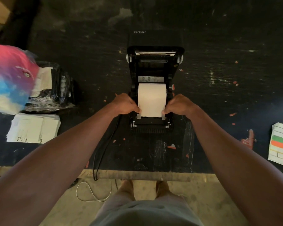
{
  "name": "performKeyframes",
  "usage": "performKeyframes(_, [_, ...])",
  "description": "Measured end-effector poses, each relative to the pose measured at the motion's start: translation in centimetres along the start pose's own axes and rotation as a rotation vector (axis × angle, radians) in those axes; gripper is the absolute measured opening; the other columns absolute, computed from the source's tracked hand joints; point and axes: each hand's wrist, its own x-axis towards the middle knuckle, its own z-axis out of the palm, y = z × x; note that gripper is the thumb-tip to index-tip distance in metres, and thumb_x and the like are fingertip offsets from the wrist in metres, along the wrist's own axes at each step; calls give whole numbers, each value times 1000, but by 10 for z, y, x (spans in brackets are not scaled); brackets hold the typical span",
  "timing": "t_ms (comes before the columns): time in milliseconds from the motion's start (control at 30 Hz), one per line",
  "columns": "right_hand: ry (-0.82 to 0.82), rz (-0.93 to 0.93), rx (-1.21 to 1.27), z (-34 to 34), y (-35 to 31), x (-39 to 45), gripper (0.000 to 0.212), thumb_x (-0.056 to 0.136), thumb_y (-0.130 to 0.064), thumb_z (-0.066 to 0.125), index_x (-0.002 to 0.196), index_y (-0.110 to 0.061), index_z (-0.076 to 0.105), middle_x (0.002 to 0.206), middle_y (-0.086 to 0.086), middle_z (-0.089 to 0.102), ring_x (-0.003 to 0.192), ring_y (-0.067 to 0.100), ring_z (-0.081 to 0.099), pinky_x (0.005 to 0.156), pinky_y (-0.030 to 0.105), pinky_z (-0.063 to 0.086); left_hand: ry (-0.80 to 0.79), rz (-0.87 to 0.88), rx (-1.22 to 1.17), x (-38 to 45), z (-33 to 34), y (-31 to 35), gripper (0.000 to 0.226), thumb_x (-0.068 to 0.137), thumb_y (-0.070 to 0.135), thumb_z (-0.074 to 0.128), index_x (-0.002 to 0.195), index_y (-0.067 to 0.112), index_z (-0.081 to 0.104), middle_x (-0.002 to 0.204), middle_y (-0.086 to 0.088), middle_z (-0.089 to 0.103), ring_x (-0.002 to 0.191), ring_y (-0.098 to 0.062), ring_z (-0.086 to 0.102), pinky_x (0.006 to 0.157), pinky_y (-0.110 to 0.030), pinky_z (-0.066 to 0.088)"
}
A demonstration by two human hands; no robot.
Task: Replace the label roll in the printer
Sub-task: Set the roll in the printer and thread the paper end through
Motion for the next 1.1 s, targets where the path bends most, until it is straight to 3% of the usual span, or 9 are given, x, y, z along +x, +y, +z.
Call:
performKeyframes(133, [34, 5, 58, 4, 3, -1, 31, 90, -29, 81, 111, -6, 79, 123, 13, 75, 120, 29, 68, 111, 49, 51, -8, -60, 85, 7, 0, 5, 56, 72, 36, 93, 119, 10, 77, 132, -10, 71, 122, -25, 65, 110, -40, 51])
performKeyframes(233, [149, -17, -20, 14, 6, -7, 26, 91, -32, 79, 105, -10, 79, 111, 9, 77, 106, 25, 73, 99, 45, 58, -20, -76, 192, 11, -2, 10, 63, 73, 38, 92, 125, 8, 72, 131, -11, 69, 121, -29, 64, 108, -45, 52])
performKeyframes(333, [520, -133, -31, 37, 10, -31, 12, 91, -28, 80, 93, -20, 71, 96, -5, 68, 85, 11, 67, 74, 26, 54, -43, -64, 264, 12, -5, 16, 65, 73, 38, 92, 125, 7, 69, 120, -10, 70, 106, -26, 67, 87, -37, 56])
performKeyframes(400, [683, -361, -175, 59, 11, -47, 13, 92, -27, 76, 101, -19, 71, 105, -2, 65, 92, 12, 64, 83, 30, 54, -60, -61, 304, 10, -9, 21, 61, 75, 37, 91, 122, 7, 67, 109, -8, 68, 93, -23, 65, 71, -33, 51])
performKeyframes(500, [553, -545, -331, 90, 11, -59, 40, 96, -35, 67, 130, -16, 69, 136, 6, 65, 124, 20, 64, 107, 42, 49, -68, -61, 335, 8, -11, 28, 51, 77, 34, 90, 116, 11, 65, 97, -4, 63, 81, -19, 60, 69, -33, 49])
performKeyframes(667, [423, -496, -510, 117, 10, -58, 69, 99, -46, 51, 157, -9, 45, 167, 12, 40, 156, 26, 38, 126, 52, 32, -34, -41, 383, 4, -9, 33, 46, 74, 32, 90, 104, 14, 60, 89, -3, 59, 74, -18, 55, 63, -31, 46])
performKeyframes(867, [459, -509, -546, 121, 11, -62, 64, 98, -43, 52, 153, -11, 49, 161, 10, 49, 151, 25, 45, 125, 53, 31, 155, 143, 383, -10, -3, 15, 34, 74, 46, 87, 87, 19, 73, 91, 3, 73, 85, -17, 71, 83, -40, 62])
performKeyframes(1000, [515, -549, -500, 123, 14, -65, 53, 92, -36, 65, 140, -15, 62, 144, 6, 64, 134, 23, 60, 119, 51, 40, 337, 465, 287, -44, 17, -7, 16, 82, 30, 83, 80, 25, 67, 75, 16, 56, 65, -2, 55, 71, -39, 61])
performKeyframes(1100, [540, -564, -466, 124, 18, -64, 48, 87, -29, 71, 133, -17, 67, 135, 3, 69, 125, 24, 64, 114, 48, 43, 369, 601, 320, -58, 36, -27, 15, 81, 32, 79, 91, 26, 70, 91, 10, 59, 79, -8, 58, 72, -39, 60])
